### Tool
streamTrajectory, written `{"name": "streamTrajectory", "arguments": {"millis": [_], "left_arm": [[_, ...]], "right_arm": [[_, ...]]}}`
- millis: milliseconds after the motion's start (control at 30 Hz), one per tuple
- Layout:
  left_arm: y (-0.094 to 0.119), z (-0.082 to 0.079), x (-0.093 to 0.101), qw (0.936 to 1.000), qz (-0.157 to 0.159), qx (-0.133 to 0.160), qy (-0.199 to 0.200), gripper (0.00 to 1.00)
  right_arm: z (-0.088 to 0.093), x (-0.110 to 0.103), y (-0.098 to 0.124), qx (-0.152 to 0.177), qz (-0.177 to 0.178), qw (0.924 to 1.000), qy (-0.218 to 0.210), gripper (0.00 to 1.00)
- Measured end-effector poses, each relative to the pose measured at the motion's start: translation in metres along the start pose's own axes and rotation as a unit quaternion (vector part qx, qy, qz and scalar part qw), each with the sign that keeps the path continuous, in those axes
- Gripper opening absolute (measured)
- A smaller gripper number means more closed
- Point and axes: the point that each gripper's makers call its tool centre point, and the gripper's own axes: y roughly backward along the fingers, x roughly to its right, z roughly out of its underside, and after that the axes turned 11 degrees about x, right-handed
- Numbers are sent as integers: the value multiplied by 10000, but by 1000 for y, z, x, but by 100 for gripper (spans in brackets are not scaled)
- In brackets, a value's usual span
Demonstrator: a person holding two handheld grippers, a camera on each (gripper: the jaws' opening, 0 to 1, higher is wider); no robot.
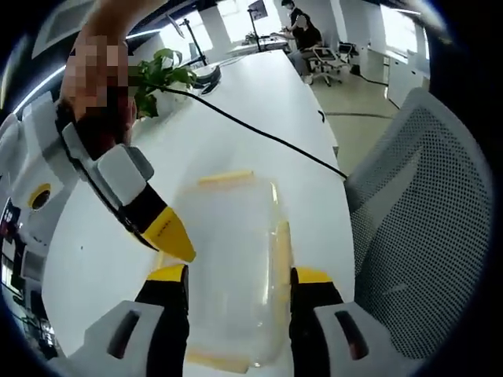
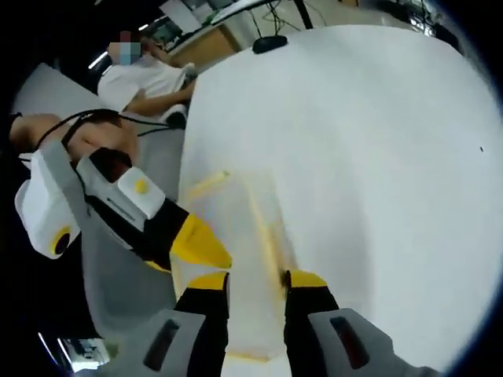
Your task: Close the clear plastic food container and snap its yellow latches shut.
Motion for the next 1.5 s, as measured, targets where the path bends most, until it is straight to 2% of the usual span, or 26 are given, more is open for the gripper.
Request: {"name": "streamTrajectory", "arguments": {"millis": [100,167,267,333,467,633,767,800,833,867,933,967,1033,1067,1100,1200,1400,1433,1467,1500], "left_arm": [[1,0,0,10000,-10,46,25,47],[1,-1,-1,10000,-21,59,51,47],[1,1,-1,10000,-22,64,44,46],[2,1,-1,9998,-60,173,75,46],[-1,-1,-1,9998,-56,135,96,46],[-3,-3,-1,9988,-161,357,290,46],[-4,-5,-2,9966,-232,601,514,45],[-3,-6,-2,9970,-178,555,503,45],[-2,-5,-1,9988,-104,399,248,45],[-3,-6,1,9990,-120,401,146,47],[-2,-5,1,9986,-85,474,223,48],[-2,-6,1,9989,-90,388,264,48],[0,-13,4,9942,63,446,977,49],[0,-13,2,9940,68,422,1002,49],[0,-11,1,9961,75,423,773,49],[-1,-9,1,9971,133,468,579,49],[-2,-8,2,9981,-14,444,419,45],[-3,-11,-3,9988,-24,482,-76,45],[-3,-10,4,9985,-30,482,250,45],[-3,-11,4,9983,-26,507,270,45]], "right_arm": [[-1,-1,-1,37,-44,10000,44,24],[-4,-1,-4,114,1,9999,-123,25],[-5,0,-4,109,41,9998,-137,25],[-6,-2,-4,108,125,9997,-182,25],[-6,0,-3,-2,194,9987,-462,25],[-7,2,-2,-64,179,9979,-622,25],[-8,1,0,-117,228,9985,-492,26],[-9,3,-1,-80,229,9979,-600,26],[-9,2,1,-74,210,9978,-624,26],[-10,2,1,-75,161,9985,-517,27],[-11,5,0,-121,129,9985,-512,27],[-11,6,0,-160,133,9986,-496,27],[-8,0,-1,-306,94,9979,-570,28],[-10,1,-2,-299,101,9979,-559,28],[-8,0,1,-302,116,9979,-567,28],[-8,4,2,-238,116,9982,-529,28],[-6,1,4,12,194,9979,-620,27],[-5,2,4,42,188,9976,-659,27],[-5,1,4,58,169,9976,-665,27],[-4,2,4,70,154,9978,-643,27]]}}
